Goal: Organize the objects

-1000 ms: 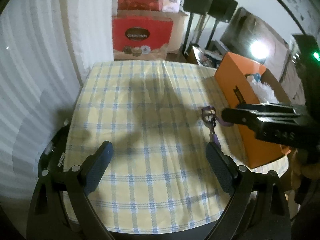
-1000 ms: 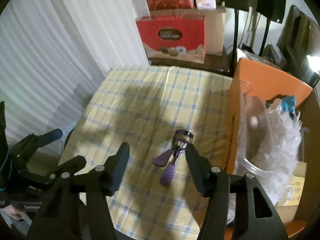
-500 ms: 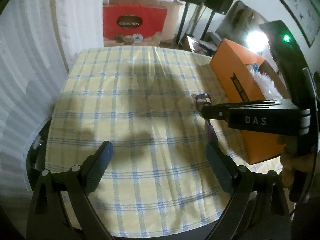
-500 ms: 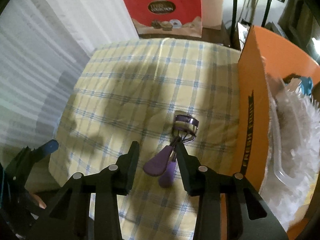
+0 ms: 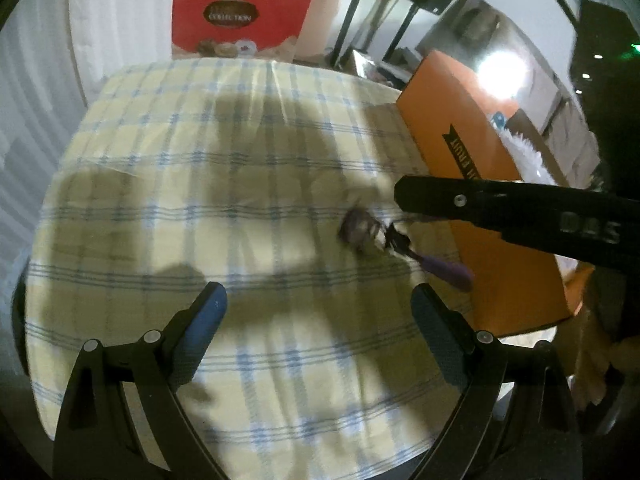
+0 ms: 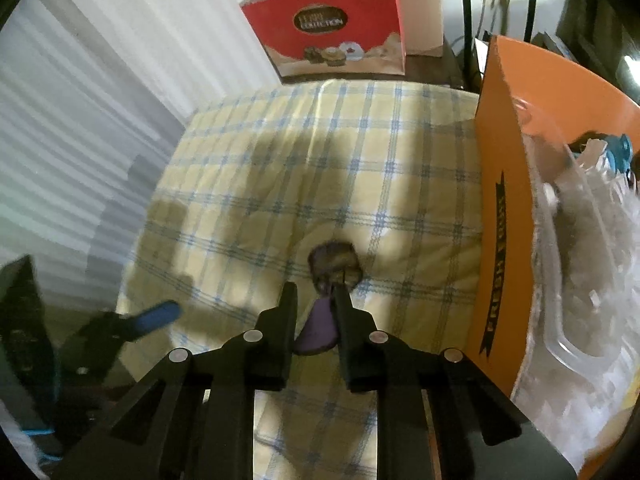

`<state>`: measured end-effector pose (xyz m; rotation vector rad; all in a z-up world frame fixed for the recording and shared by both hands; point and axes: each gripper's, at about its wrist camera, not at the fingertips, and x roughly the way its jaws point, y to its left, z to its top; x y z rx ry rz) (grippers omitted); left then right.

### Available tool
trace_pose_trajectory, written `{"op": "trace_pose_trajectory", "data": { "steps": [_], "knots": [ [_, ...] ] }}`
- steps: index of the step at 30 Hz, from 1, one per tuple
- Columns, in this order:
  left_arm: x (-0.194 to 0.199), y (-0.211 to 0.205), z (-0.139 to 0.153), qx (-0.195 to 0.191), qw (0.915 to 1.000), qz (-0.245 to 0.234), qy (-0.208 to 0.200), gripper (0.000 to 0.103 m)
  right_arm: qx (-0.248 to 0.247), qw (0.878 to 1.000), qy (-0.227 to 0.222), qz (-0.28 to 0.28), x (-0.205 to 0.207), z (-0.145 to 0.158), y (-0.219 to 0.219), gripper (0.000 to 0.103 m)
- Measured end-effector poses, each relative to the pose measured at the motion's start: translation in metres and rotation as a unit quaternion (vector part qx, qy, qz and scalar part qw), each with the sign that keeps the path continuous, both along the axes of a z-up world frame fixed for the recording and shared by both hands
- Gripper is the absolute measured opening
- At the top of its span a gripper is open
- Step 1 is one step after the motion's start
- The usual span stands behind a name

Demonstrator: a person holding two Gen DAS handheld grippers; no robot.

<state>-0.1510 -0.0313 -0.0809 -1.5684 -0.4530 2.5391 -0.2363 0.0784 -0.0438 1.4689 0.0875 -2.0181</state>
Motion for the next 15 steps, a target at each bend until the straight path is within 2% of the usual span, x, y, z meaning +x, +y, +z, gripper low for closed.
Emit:
{"op": "trace_pose_trajectory", "data": {
  "steps": [5, 10, 12, 13, 14, 15],
  "knots": [
    [-0.004, 0.004, -0.001, 0.030, 0.9995, 0.002, -0.003, 0.092, -0.014, 1.000, 0.012, 0.002, 0.003, 0.014, 0.002, 0.015],
    [-0.007, 0.013, 0.009, 0.020, 0.9996, -0.004, 0.021, 0.091, -0.022, 0.999, 0.024, 0.010, 0.009, 0.031, 0.005, 0.007],
    [-0.010, 0.022, 0.012, -0.002, 0.9992, -0.017, 0.037, 0.081, -0.025, 0.999, 0.028, 0.011, 0.010, 0.036, 0.005, 0.007],
    [-0.012, 0.029, 0.012, -0.027, 0.9985, -0.026, 0.040, 0.077, -0.026, 0.999, 0.029, 0.012, 0.011, 0.038, 0.005, 0.008],
    [-0.015, 0.033, 0.010, -0.040, 0.9980, -0.031, 0.036, 0.067, -0.026, 0.999, 0.030, 0.014, 0.012, 0.039, 0.005, 0.008],
    [-0.019, 0.036, 0.007, -0.048, 0.9978, -0.034, 0.030, 0.066, -0.025, 0.999, 0.031, 0.014, 0.012, 0.040, 0.005, 0.008]
  ]
}}
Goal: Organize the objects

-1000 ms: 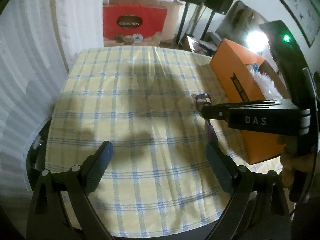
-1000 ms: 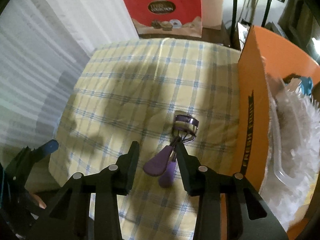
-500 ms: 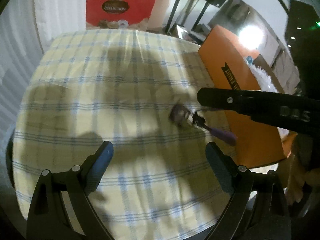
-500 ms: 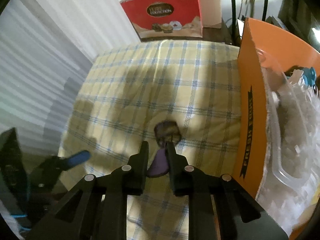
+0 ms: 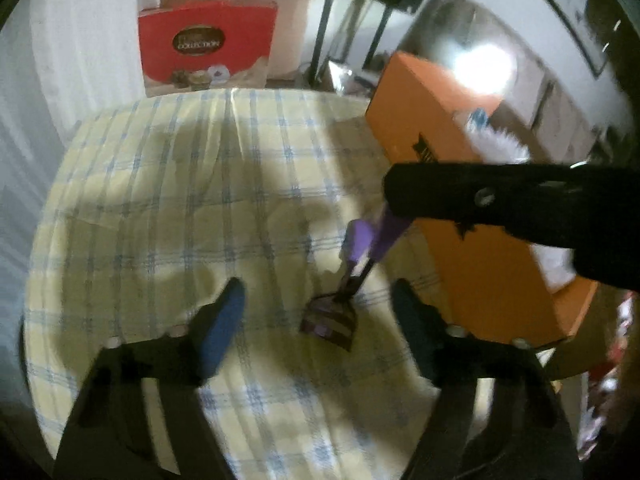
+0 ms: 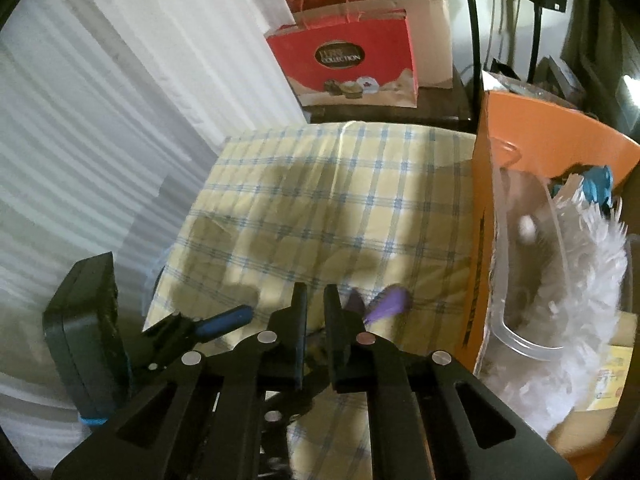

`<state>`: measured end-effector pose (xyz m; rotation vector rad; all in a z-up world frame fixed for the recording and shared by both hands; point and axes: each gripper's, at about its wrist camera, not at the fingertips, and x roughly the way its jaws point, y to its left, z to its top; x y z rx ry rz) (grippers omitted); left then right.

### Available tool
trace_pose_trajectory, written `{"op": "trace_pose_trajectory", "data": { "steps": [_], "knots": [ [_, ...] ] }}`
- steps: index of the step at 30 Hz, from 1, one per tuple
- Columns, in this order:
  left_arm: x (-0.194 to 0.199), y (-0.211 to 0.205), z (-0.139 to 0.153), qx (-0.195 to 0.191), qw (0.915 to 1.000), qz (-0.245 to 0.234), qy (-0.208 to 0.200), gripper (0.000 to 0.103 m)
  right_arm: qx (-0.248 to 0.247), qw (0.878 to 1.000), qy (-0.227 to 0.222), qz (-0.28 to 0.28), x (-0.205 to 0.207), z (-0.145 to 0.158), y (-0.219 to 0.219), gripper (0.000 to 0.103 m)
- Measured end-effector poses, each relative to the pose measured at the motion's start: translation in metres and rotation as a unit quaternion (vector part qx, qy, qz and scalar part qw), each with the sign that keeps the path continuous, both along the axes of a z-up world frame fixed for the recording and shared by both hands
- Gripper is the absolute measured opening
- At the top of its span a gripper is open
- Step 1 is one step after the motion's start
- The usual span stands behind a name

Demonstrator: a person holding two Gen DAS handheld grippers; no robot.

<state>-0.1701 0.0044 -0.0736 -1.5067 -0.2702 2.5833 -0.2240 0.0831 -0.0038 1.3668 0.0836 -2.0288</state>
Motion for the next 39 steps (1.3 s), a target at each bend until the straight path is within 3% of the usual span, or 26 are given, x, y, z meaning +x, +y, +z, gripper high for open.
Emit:
{"op": "trace_pose_trajectory", "data": {
  "steps": [5, 9, 10, 12, 13, 15, 19, 28, 37, 39],
  "knots": [
    [-0.013, 0.000, -0.003, 0.015, 0.9998, 0.008, 0.012, 0.066, -0.001, 1.000, 0.004, -0.015, 0.001, 0.002, 0.009, 0.011],
    [-0.021, 0.007, -0.007, -0.005, 0.9999, 0.002, 0.014, 0.062, -0.010, 0.999, 0.007, -0.030, -0.001, 0.005, 0.021, 0.012],
    [-0.024, 0.009, -0.009, -0.010, 0.9999, 0.001, 0.013, 0.058, -0.010, 0.999, 0.008, -0.032, -0.001, 0.006, 0.023, 0.012],
    [-0.028, 0.011, -0.012, -0.011, 0.9999, -0.003, 0.008, 0.030, -0.007, 0.999, 0.013, -0.035, -0.001, 0.008, 0.026, 0.012],
    [-0.029, 0.013, -0.013, -0.016, 0.9998, -0.003, 0.007, 0.026, -0.005, 0.999, 0.014, -0.035, -0.001, 0.009, 0.027, 0.014],
    [-0.028, 0.013, -0.012, -0.015, 0.9998, -0.001, 0.013, 0.006, -0.001, 0.999, 0.018, -0.036, -0.002, 0.009, 0.028, 0.019],
    [-0.025, 0.008, -0.012, 0.013, 0.9998, 0.001, 0.015, 0.004, 0.008, 0.999, 0.012, -0.031, -0.002, 0.001, 0.025, 0.027],
    [-0.012, -0.002, 0.000, 0.057, 0.9974, -0.006, 0.043, 0.004, -0.026, 0.999, -0.019, -0.018, -0.008, -0.020, 0.015, 0.027],
    [-0.008, 0.015, 0.036, 0.055, 0.9951, -0.041, 0.072, 0.004, -0.073, 0.996, -0.034, -0.034, -0.017, -0.015, 0.025, 0.027],
    [-0.007, 0.021, 0.045, 0.056, 0.9943, -0.049, 0.077, 0.004, -0.078, 0.996, -0.027, -0.032, -0.018, -0.009, 0.028, 0.023]
  ]
}}
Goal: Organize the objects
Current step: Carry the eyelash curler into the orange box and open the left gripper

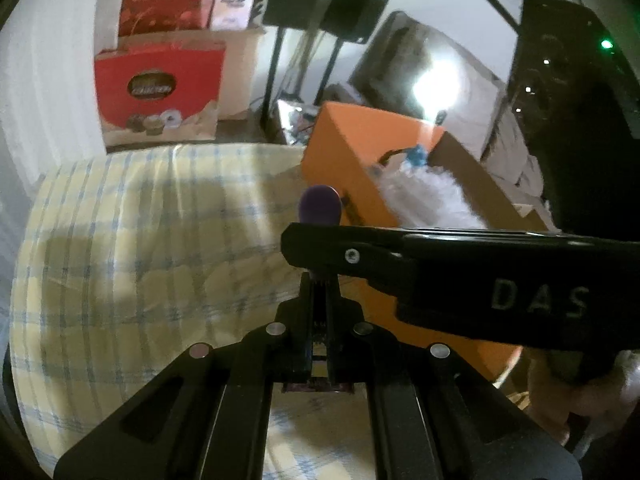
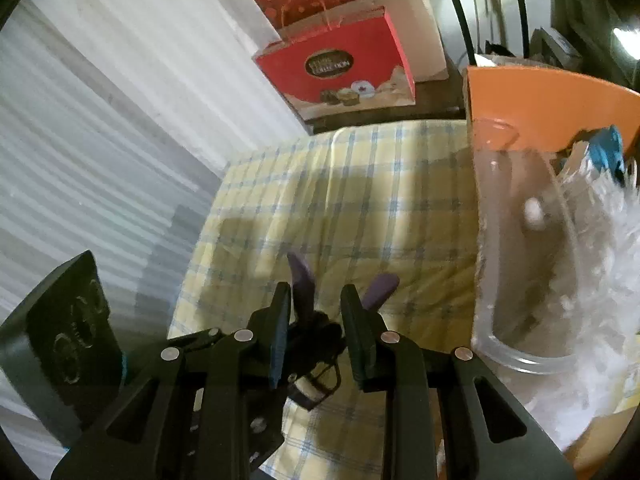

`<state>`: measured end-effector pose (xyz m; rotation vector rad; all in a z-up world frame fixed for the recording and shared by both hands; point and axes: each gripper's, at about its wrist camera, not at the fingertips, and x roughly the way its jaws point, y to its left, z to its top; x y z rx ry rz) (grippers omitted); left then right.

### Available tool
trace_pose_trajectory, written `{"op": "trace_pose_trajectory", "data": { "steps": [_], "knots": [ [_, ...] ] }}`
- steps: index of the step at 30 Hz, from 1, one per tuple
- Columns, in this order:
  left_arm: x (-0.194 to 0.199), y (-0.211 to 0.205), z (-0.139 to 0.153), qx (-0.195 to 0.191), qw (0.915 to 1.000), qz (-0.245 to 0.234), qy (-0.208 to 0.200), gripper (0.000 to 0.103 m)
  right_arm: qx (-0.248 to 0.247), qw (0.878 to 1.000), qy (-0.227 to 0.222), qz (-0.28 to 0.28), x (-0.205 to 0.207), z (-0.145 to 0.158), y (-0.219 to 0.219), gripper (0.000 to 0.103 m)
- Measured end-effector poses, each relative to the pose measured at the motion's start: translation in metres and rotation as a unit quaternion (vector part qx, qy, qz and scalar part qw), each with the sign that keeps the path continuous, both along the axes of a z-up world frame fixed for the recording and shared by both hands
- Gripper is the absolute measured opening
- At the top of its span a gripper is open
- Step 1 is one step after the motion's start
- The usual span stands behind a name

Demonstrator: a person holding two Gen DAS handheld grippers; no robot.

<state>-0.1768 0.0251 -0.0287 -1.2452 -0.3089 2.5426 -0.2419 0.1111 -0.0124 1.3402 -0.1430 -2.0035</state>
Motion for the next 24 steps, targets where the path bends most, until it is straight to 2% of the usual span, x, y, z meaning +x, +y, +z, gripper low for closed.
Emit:
{"op": "trace_pose_trajectory", "data": {
  "steps": [1, 5, 15, 24],
  "knots": [
    [0.001, 0.003, 0.005, -0.001, 1.0000, -0.003, 0.004, 0.004, -0.003, 1.000, 0.003, 0.001, 0.000, 0.004, 0.002, 0.018],
    [-0.002, 0.017, 0.022, 0.003, 0.9998, -0.014, 0.013, 0.004, -0.012, 1.000, 0.018, 0.000, 0.001, 0.021, 0.013, 0.013],
    [-0.013, 0.063, 0.060, -0.011, 0.9980, -0.047, 0.040, 0.004, -0.012, 0.998, 0.056, -0.012, 0.002, 0.063, 0.049, 0.013],
    [-0.031, 0.101, 0.066, -0.022, 0.9971, -0.062, 0.039, 0.004, -0.011, 0.997, 0.066, -0.041, -0.012, 0.079, 0.092, 0.013]
  ]
}}
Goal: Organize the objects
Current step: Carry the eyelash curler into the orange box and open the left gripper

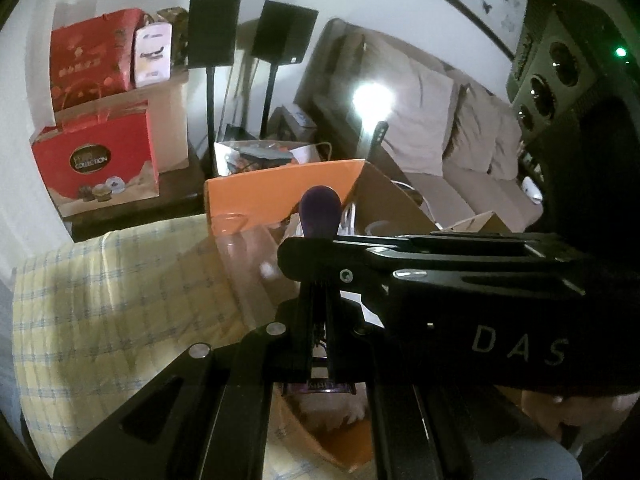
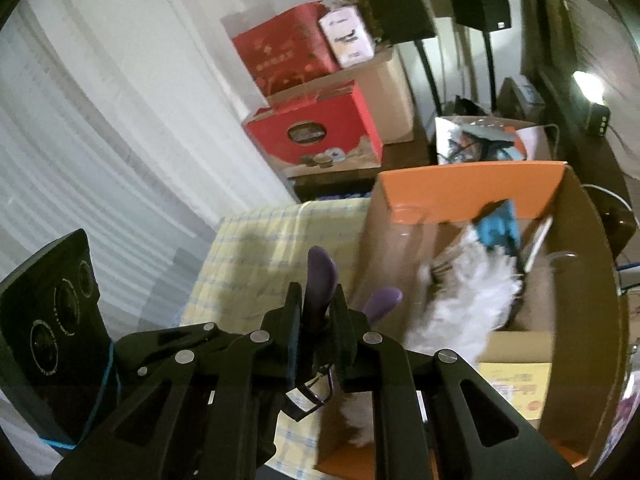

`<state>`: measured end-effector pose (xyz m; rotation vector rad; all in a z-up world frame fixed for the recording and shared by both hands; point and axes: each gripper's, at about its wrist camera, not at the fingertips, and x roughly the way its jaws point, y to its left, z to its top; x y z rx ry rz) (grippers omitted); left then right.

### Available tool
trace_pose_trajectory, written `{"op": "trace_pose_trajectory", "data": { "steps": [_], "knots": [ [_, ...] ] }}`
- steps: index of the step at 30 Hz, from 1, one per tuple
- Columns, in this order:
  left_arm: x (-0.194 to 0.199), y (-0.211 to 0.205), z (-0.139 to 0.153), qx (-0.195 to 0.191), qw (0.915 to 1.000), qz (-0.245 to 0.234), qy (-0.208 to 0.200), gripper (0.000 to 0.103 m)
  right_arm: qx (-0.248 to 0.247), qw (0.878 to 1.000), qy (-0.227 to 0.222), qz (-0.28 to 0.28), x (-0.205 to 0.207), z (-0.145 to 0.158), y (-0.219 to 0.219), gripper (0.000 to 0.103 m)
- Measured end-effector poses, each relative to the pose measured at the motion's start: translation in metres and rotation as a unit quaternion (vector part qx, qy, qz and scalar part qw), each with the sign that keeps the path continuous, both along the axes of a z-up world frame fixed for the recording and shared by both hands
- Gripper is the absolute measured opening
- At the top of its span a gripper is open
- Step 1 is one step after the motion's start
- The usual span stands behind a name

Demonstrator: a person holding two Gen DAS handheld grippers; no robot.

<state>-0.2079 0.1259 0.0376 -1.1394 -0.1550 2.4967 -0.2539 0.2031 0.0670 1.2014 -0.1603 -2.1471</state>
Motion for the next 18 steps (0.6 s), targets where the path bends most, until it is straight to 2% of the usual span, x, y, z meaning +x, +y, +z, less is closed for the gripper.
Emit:
{"op": "trace_pose_trajectory", "data": {
  "steps": [9, 15, 18],
  "knots": [
    [-0.019, 0.020, -0.016, -0.034, 0.9988, 0.032, -0.011, 0.004, -0.012, 1.000, -0.014, -0.012, -0.023, -0.010, 0.024, 0.012],
    [-0.033, 0.013, -0.034, -0.033, 0.9965, 0.075, -0.014, 0.004, -0.020, 0.999, -0.026, -0.014, -0.034, -0.024, 0.022, 0.014],
    [-0.042, 0.008, -0.040, -0.023, 0.9959, 0.082, -0.029, 0.005, -0.028, 0.999, -0.038, -0.017, -0.040, -0.033, 0.023, 0.016]
  ]
}}
